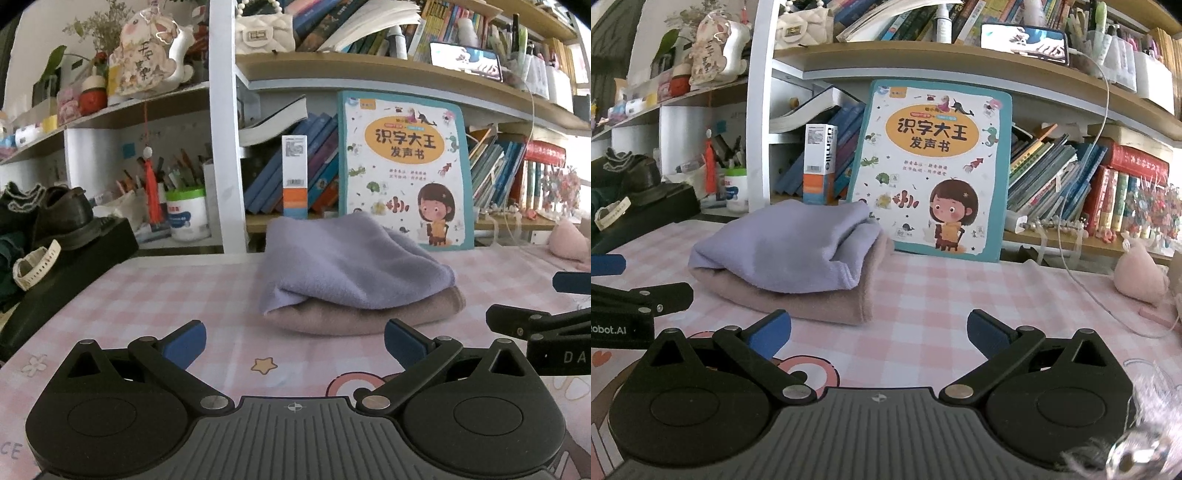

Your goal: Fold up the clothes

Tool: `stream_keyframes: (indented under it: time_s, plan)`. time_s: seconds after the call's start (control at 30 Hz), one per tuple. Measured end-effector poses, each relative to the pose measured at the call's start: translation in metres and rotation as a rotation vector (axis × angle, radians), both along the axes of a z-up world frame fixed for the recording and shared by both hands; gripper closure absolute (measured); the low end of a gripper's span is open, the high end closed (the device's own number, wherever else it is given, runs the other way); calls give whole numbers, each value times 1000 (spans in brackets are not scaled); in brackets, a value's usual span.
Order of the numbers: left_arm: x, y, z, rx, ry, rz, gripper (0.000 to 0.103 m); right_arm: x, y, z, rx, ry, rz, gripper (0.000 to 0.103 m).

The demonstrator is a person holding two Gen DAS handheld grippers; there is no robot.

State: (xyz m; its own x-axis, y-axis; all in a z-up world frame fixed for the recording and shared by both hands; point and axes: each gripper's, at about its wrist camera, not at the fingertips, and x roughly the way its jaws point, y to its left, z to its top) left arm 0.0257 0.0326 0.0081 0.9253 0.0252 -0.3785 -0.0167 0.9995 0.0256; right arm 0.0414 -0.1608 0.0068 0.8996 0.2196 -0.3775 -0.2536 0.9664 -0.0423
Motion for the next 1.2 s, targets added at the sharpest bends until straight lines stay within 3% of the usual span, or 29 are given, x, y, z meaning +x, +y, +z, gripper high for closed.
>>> stream_keyframes:
  time_s: [1.2]
  plan:
    - [2,6,0,-10,7,38,0,1,4,0,-24,6,3,0]
